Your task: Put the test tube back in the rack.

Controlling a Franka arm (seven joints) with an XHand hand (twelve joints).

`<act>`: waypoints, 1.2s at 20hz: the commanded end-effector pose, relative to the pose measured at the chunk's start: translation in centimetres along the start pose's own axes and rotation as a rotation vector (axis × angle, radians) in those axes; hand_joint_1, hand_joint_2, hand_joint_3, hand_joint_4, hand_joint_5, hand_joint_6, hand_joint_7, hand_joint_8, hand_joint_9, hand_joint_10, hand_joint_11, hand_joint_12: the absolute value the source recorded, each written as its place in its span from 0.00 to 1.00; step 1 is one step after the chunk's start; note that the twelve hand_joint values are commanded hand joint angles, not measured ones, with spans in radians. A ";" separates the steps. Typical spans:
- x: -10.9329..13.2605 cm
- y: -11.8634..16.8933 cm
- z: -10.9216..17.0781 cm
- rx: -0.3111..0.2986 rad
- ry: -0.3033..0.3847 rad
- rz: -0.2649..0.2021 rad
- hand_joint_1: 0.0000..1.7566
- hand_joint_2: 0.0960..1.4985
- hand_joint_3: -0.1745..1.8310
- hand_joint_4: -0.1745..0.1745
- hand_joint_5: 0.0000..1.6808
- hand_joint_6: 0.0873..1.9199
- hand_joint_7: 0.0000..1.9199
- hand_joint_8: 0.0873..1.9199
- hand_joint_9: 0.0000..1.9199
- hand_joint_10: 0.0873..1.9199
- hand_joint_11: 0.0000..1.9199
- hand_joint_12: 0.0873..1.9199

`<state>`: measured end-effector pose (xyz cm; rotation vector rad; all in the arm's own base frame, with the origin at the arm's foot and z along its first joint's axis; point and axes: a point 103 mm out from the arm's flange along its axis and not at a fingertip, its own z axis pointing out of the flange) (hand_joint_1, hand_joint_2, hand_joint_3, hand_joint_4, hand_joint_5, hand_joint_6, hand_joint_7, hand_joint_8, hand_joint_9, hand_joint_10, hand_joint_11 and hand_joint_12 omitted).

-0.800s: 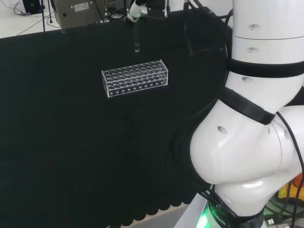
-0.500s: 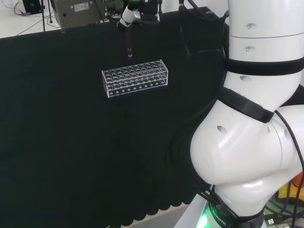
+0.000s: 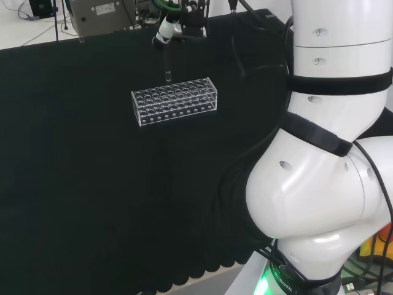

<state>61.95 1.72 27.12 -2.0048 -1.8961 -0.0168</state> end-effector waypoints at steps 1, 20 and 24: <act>0.2 0.4 0.9 -0.006 0.014 0.003 0.70 0.40 0.37 0.00 0.84 0.15 0.98 0.06 0.93 0.05 0.73 0.40; 0.5 1.7 4.2 0.015 0.039 0.011 0.70 0.40 0.38 0.00 0.84 0.15 0.98 0.06 0.93 0.05 0.73 0.40; 0.4 1.8 4.7 0.023 0.042 0.007 0.70 0.40 0.38 0.00 0.84 0.15 0.98 0.06 0.93 0.05 0.73 0.40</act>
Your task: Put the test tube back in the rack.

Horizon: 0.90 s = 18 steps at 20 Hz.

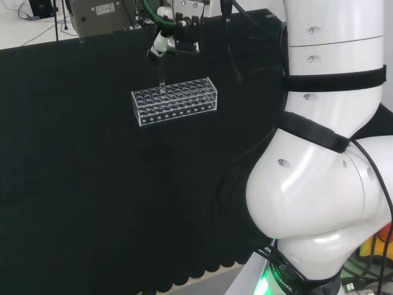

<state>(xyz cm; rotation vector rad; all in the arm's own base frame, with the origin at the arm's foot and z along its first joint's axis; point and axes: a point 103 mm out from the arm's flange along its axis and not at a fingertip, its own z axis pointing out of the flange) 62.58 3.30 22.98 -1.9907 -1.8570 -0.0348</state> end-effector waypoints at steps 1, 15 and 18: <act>-0.2 0.1 0.6 0.009 0.006 -0.003 0.70 0.40 0.38 0.00 0.84 0.15 0.98 0.06 0.93 0.05 0.73 0.40; -1.5 0.2 0.4 0.020 -0.017 -0.010 0.70 0.40 0.38 0.00 0.84 0.15 0.98 0.06 0.93 0.05 0.73 0.40; -1.6 0.1 0.7 0.021 -0.015 -0.014 0.70 0.40 0.38 0.00 0.84 0.15 0.98 0.06 0.93 0.05 0.73 0.40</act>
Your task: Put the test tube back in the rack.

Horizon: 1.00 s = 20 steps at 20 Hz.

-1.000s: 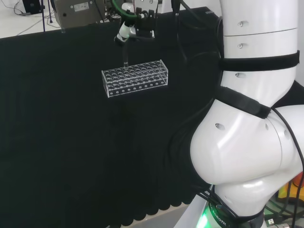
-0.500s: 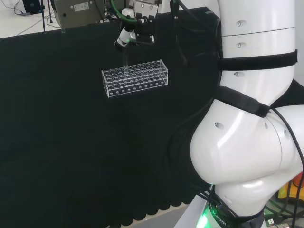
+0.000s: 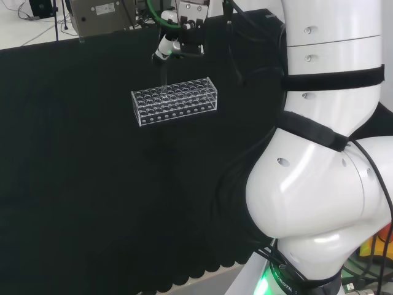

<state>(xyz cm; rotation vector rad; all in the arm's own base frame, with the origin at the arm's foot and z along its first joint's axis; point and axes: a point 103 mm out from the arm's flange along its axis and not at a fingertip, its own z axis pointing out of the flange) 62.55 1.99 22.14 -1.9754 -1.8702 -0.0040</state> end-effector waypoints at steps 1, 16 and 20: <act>-0.2 0.0 0.7 0.006 0.002 -0.005 0.70 0.40 0.38 0.00 0.84 0.15 0.98 0.06 0.93 0.05 0.73 0.40; -0.2 0.9 3.5 0.054 0.021 -0.018 0.70 0.40 0.38 0.00 0.84 0.15 0.98 0.06 0.93 0.05 0.73 0.40; -0.3 1.0 4.4 0.069 0.023 -0.016 0.70 0.40 0.38 0.00 0.84 0.15 0.98 0.06 0.93 0.05 0.73 0.40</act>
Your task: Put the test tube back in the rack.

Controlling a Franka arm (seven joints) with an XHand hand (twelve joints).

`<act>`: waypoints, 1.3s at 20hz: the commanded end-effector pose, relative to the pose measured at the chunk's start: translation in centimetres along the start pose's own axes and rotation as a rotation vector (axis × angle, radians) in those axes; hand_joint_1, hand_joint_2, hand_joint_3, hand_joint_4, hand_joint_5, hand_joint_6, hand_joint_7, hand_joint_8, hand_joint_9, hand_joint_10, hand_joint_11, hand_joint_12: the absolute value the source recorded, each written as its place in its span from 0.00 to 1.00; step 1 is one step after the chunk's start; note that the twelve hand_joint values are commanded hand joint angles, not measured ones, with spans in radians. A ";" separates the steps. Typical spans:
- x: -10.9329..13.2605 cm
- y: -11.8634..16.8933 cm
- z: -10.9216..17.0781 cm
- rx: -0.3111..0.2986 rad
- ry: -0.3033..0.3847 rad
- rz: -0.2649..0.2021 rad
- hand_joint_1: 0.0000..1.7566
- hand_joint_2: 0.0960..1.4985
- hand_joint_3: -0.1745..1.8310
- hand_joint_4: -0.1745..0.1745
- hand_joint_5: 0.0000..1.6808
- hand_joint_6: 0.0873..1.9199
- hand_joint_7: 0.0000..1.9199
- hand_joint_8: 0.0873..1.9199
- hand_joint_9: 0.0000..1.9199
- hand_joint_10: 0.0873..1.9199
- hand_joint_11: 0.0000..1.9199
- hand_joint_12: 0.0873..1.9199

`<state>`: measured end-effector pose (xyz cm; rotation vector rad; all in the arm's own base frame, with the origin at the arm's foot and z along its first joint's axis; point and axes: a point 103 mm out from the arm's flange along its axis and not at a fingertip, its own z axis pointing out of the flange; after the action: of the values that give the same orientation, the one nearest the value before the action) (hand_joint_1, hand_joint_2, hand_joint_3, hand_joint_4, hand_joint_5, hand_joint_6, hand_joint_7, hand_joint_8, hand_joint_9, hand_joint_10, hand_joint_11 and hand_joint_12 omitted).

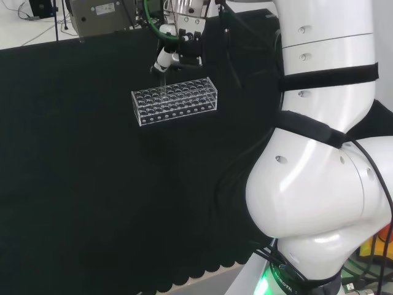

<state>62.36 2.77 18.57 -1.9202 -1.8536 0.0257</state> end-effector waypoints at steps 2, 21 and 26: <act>-0.2 0.2 1.2 0.022 0.008 -0.002 0.70 0.40 0.38 0.00 0.84 0.15 0.98 0.06 0.93 0.05 0.73 0.40; -0.4 0.5 3.0 0.078 0.030 -0.026 0.70 0.40 0.38 0.00 0.84 0.15 0.98 0.05 0.93 0.05 0.73 0.40; 0.5 1.0 2.5 0.136 0.067 -0.080 0.69 0.46 0.31 0.00 0.80 0.20 0.93 0.04 0.88 0.04 0.63 0.54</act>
<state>61.83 3.46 15.75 -1.8475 -1.8280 0.0548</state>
